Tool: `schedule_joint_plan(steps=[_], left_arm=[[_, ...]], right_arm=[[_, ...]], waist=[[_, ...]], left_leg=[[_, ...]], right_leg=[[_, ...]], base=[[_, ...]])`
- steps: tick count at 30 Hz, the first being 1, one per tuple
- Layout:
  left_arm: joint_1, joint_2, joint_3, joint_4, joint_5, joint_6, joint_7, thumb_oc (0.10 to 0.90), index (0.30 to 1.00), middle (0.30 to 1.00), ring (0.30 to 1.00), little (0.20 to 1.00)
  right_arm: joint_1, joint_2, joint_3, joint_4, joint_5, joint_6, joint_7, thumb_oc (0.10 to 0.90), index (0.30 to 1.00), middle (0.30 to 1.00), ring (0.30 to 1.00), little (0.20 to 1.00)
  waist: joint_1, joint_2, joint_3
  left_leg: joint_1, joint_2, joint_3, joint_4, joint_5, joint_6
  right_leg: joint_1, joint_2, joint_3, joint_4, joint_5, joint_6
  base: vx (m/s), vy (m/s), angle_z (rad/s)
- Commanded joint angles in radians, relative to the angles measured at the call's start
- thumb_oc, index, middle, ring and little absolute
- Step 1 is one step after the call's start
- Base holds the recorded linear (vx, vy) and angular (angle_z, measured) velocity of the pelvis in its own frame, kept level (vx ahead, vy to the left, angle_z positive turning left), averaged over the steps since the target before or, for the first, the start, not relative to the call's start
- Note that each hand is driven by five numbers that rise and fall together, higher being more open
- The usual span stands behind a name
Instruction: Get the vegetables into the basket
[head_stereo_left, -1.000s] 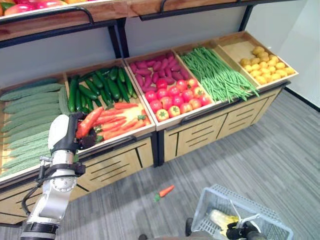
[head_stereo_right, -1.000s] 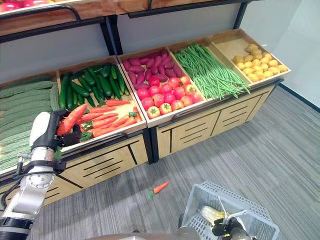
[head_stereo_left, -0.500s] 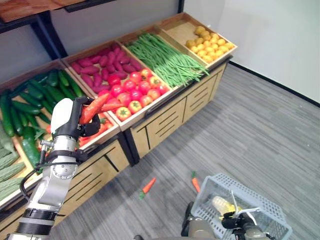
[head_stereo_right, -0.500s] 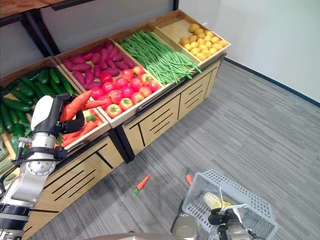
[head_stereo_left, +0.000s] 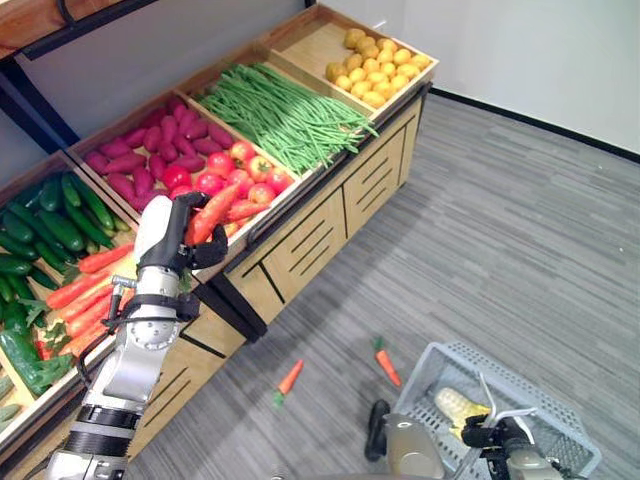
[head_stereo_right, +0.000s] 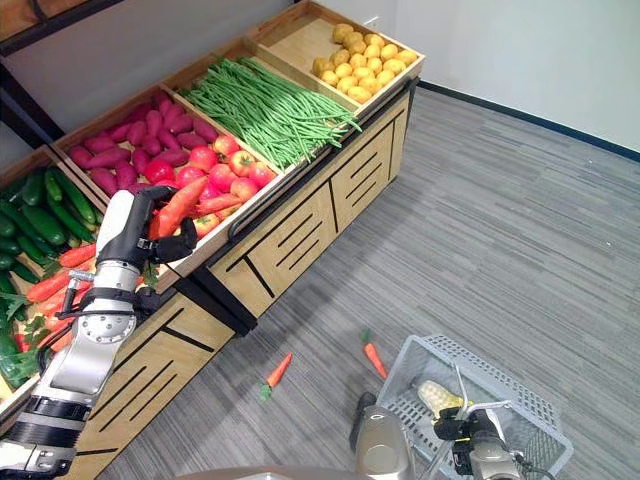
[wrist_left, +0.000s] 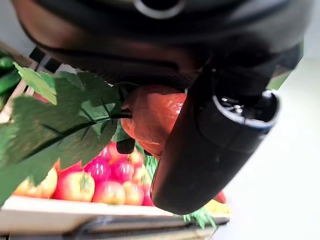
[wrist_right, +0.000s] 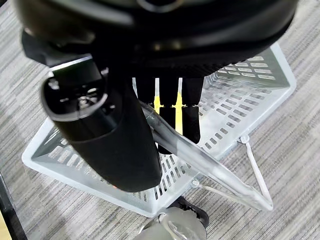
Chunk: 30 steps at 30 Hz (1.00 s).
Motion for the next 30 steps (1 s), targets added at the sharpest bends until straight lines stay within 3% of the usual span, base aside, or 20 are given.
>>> schedule_joint_plan(steps=[1, 2, 3, 6, 8, 13, 16, 17, 21, 23, 26, 27, 30], left_arm=[[-0.051, 0.056, 0.08, -0.082, 0.004, -0.071, 0.061, 0.4, 0.3, 0.3, 0.3, 0.3], [-0.039, 0.058, 0.088, -0.082, 0.01, -0.071, 0.071, 0.4, 0.3, 0.3, 0.3, 0.3], [-0.015, 0.064, 0.106, -0.092, 0.014, -0.072, 0.072, 0.4, 0.3, 0.3, 0.3, 0.3], [0.01, 0.075, 0.123, -0.117, 0.014, -0.076, 0.068, 0.4, 0.3, 0.3, 0.3, 0.3], [0.014, 0.099, 0.139, -0.123, 0.024, -0.067, 0.083, 0.4, 0.3, 0.3, 0.3, 0.3], [0.038, 0.114, 0.164, -0.127, 0.034, -0.055, 0.083, 0.4, 0.3, 0.3, 0.3, 0.3], [0.034, 0.123, 0.166, -0.133, 0.038, -0.051, 0.08, 0.4, 0.3, 0.3, 0.3, 0.3], [0.035, 0.13, 0.169, -0.138, 0.039, -0.051, 0.078, 0.4, 0.3, 0.3, 0.3, 0.3], [0.045, 0.136, 0.172, -0.142, 0.038, -0.05, 0.075, 0.4, 0.3, 0.3, 0.3, 0.3], [0.052, 0.137, 0.178, -0.146, 0.04, -0.049, 0.075, 0.4, 0.3, 0.3, 0.3, 0.3], [0.055, 0.133, 0.177, -0.151, 0.032, -0.048, 0.072, 0.4, 0.3, 0.3, 0.3, 0.3], [0.062, 0.129, 0.182, -0.15, 0.023, -0.046, 0.068, 0.4, 0.3, 0.3, 0.3, 0.3], [0.099, 0.123, 0.209, -0.14, 0.023, -0.046, 0.059, 0.4, 0.3, 0.3, 0.3, 0.3]], right_arm=[[0.037, -0.031, 0.07, 0.013, -0.03, 0.006, -0.014, 0.4, 0.3, 0.3, 0.3, 0.3], [0.034, -0.033, 0.077, 0.011, -0.041, 0.005, -0.011, 0.4, 0.3, 0.3, 0.3, 0.3], [0.026, -0.032, 0.083, 0.016, -0.053, 0.005, -0.005, 0.4, 0.3, 0.3, 0.3, 0.3], [0.025, -0.018, 0.083, 0.021, -0.053, 0.007, -0.004, 0.4, 0.3, 0.3, 0.3, 0.3], [0.014, 0.009, 0.095, 0.013, -0.045, 0.008, -0.004, 0.4, 0.3, 0.3, 0.3, 0.3], [0.011, 0.042, 0.115, -0.02, -0.044, 0.01, 0.007, 0.4, 0.3, 0.3, 0.3, 0.3], [0.016, 0.048, 0.11, -0.03, -0.037, 0.008, 0.005, 0.4, 0.3, 0.3, 0.3, 0.3], [0.007, 0.047, 0.111, -0.035, -0.035, 0.007, 0.004, 0.4, 0.3, 0.3, 0.3, 0.3], [-0.002, 0.049, 0.114, -0.044, -0.043, 0.007, 0.003, 0.4, 0.3, 0.3, 0.3, 0.3], [-0.004, 0.05, 0.116, -0.053, -0.046, 0.008, 0.001, 0.4, 0.3, 0.3, 0.3, 0.3], [-0.008, 0.045, 0.115, -0.07, -0.047, 0.009, -0.001, 0.4, 0.3, 0.3, 0.3, 0.3], [-0.013, 0.043, 0.119, -0.074, -0.051, 0.01, -0.003, 0.4, 0.3, 0.3, 0.3, 0.3], [-0.021, 0.039, 0.125, -0.092, -0.061, 0.01, -0.003, 0.4, 0.3, 0.3, 0.3, 0.3]], waist=[[0.032, -0.054, -0.034], [0.041, -0.059, -0.031], [0.042, -0.067, -0.034], [0.044, -0.082, -0.038], [0.054, -0.117, -0.03], [0.054, -0.163, 0.001], [0.045, -0.174, 0.016], [0.044, -0.176, 0.024], [0.054, -0.155, 0.031], [0.062, -0.139, 0.035], [0.073, -0.119, 0.031], [0.096, -0.11, 0.018], [0.117, -0.122, -0.01]], left_leg=[[0.01, -0.15, -0.124, -0.247, -0.042, 0.015], [-0.01, -0.152, -0.158, -0.277, -0.027, 0.017], [0.009, -0.156, -0.16, -0.288, -0.052, 0.036], [0.035, -0.159, -0.114, -0.316, -0.067, 0.061], [0.047, -0.189, -0.068, -0.307, -0.098, 0.092], [0.039, -0.222, 0.0, -0.22, -0.175, 0.137], [0.035, -0.232, 0.033, -0.208, -0.186, 0.141], [0.031, -0.23, 0.061, -0.207, -0.186, 0.141], [0.051, -0.2, 0.109, -0.227, -0.175, 0.132], [0.059, -0.183, 0.129, -0.246, -0.151, 0.129], [0.048, -0.175, 0.147, -0.284, -0.1, 0.13], [0.043, -0.164, 0.173, -0.291, -0.089, 0.126], [0.045, -0.151, 0.221, -0.297, -0.067, 0.109]], right_leg=[[0.201, -0.061, 0.149, -0.296, 0.102, 0.197], [0.199, -0.059, 0.176, -0.297, 0.105, 0.203], [0.191, -0.053, 0.209, -0.294, 0.107, 0.208], [0.178, -0.058, 0.237, -0.295, 0.124, 0.219], [0.151, -0.074, 0.291, -0.288, 0.147, 0.238], [0.097, -0.093, 0.375, -0.272, 0.202, 0.275], [0.069, -0.104, 0.388, -0.281, 0.257, 0.297], [0.046, -0.108, 0.383, -0.29, 0.289, 0.305], [0.021, -0.12, 0.318, -0.295, 0.322, 0.305], [0.023, -0.14, 0.254, -0.27, 0.302, 0.298], [0.065, -0.154, 0.217, -0.192, 0.239, 0.279], [0.11, -0.163, 0.161, -0.164, 0.195, 0.276], [0.168, -0.161, 0.106, -0.239, 0.198, 0.277]], base=[[0.15, 0.086, -0.95], [0.12, 0.052, -1.38], [0.17, 0.099, -1.0], [0.09, 0.176, -0.9], [0.04, 0.253, -0.64], [-0.01, 0.189, -0.54], [-0.08, 0.1, -0.41], [-0.11, 0.034, -0.22], [-0.05, 0.003, -0.6], [-0.08, -0.012, -0.5], [-0.21, -0.022, -0.29], [-0.22, -0.055, 0.03], [-0.06, -0.093, -0.28]])
